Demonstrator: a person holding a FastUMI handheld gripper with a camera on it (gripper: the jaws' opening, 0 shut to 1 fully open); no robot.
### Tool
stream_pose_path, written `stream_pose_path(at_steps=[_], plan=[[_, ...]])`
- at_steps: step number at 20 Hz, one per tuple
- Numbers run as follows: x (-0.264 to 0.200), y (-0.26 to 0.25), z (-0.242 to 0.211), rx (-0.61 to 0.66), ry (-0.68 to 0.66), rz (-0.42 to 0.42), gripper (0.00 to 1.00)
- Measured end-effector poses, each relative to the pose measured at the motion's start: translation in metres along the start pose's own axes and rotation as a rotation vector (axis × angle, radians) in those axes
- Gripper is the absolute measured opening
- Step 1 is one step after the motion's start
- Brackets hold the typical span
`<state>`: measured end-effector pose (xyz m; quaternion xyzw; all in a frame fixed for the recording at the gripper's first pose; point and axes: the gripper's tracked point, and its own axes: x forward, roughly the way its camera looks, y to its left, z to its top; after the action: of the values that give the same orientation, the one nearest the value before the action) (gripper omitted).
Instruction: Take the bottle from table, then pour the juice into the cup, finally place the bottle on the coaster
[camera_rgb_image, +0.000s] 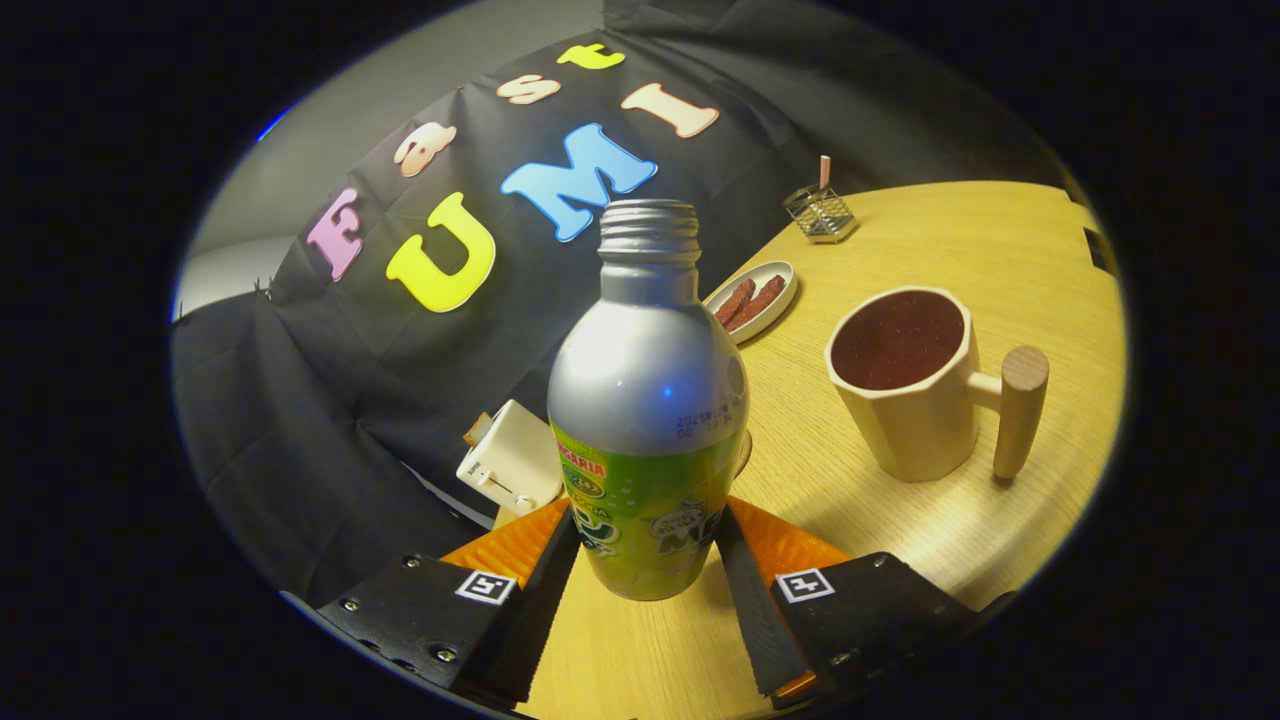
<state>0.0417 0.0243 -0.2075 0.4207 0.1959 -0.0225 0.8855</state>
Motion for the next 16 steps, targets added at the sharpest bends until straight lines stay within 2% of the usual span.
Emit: stream_pose_path(at_steps=[4, 16], plan=[[0.0022, -0.0090, -0.0032, 0.084, 0.025, -0.002, 0.78], [0.0080, -0.0052, -0.0033, 0.455, 0.075, 0.047, 0.78]])
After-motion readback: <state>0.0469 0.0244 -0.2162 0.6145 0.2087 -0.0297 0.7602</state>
